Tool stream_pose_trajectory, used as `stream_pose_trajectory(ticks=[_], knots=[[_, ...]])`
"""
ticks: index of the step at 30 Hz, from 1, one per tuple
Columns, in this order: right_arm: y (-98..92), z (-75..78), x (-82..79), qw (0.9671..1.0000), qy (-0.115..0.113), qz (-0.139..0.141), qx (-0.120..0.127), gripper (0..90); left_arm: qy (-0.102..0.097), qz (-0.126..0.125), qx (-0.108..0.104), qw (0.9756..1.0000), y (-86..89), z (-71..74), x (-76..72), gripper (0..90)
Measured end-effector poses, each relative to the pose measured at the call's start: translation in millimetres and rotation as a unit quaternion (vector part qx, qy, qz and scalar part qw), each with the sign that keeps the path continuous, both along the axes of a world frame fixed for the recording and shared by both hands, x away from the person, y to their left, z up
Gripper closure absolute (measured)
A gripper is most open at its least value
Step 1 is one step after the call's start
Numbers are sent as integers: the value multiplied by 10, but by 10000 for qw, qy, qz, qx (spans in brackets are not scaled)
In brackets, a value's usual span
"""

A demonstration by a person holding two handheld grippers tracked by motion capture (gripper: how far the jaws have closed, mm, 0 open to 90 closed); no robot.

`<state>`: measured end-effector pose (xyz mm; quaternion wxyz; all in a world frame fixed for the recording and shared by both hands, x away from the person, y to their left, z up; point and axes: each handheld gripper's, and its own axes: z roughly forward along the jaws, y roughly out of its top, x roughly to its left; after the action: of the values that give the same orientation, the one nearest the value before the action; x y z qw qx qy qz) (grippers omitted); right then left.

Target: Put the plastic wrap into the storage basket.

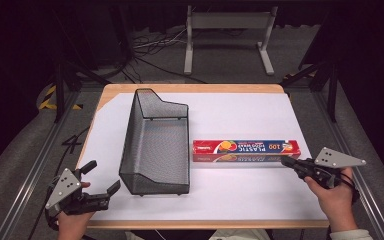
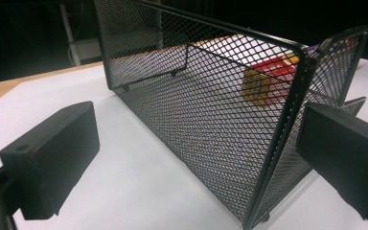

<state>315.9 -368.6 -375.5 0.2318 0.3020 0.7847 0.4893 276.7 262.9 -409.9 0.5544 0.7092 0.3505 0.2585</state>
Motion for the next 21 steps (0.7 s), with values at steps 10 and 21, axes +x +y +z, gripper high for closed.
stream_pose_trajectory(ticks=[10,21], knots=[[9,247,173,9999,141,-84,-54,900,-4,19,48,10000,1,0,7,20],[30,460,479,9990,411,-164,-94,900,9,22,30,10000,7,-6,12,20]])
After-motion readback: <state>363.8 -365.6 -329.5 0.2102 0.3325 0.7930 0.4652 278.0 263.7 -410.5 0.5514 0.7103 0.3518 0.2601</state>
